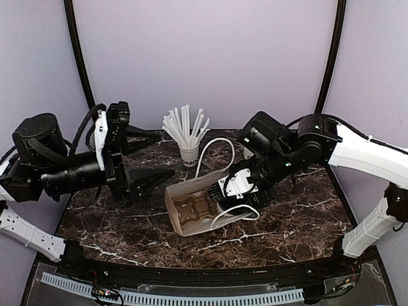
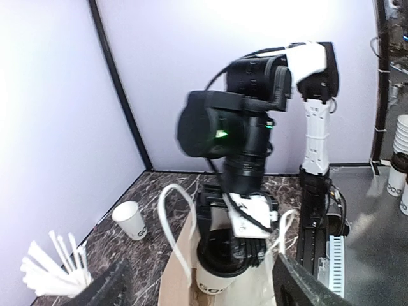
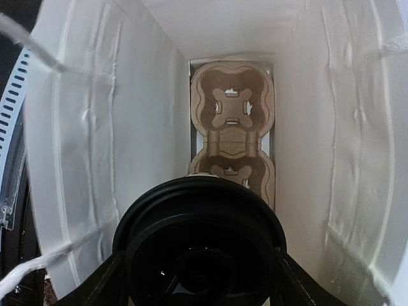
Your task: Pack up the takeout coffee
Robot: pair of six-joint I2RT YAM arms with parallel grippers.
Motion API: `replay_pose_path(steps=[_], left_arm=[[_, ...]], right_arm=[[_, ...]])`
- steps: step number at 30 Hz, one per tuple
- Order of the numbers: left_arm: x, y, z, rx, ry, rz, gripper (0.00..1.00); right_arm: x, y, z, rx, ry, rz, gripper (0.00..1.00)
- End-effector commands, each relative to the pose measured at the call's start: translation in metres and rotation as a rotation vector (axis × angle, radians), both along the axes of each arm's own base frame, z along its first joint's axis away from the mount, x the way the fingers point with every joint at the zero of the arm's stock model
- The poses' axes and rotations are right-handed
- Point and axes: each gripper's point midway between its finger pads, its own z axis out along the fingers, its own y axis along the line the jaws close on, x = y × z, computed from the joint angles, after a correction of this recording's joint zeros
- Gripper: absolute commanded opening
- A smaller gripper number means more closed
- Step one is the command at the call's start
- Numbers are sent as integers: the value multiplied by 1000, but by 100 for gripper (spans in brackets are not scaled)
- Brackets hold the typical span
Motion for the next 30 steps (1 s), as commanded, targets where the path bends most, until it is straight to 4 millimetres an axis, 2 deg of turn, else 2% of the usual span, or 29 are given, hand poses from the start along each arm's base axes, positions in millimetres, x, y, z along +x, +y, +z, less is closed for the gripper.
replay_pose_path(steps=[1, 4, 6, 8, 10, 12, 17, 18, 25, 30], left_arm=[[53, 30, -14, -37, 59, 289, 81], [90, 42, -35, -34, 149, 364, 83], [108, 43, -55, -30, 214, 375, 83], [123, 35, -74, -8, 271, 351, 83], [140, 22, -106, 61, 337, 345, 82], [150, 11, -126, 97, 382, 326, 81], [161, -9, -163, 126, 479, 249, 80], [169, -9, -172, 138, 502, 253, 80], [189, -20, -226, 182, 659, 196, 78], [196, -23, -252, 212, 738, 155, 77]], right_arm=[[3, -4, -1, 13, -77, 8, 41], [1, -5, -2, 31, -103, 24, 41], [0, -5, -2, 50, -129, 38, 41], [-1, -6, -5, 57, -155, 49, 41], [-1, -6, -9, 59, -191, 59, 41], [-2, -4, -10, 69, -226, 75, 41], [-2, -2, -9, 110, -302, 93, 41], [-2, -2, -10, 112, -317, 96, 41], [7, 2, -19, 84, -418, 99, 41], [11, 7, -22, 85, -451, 100, 40]])
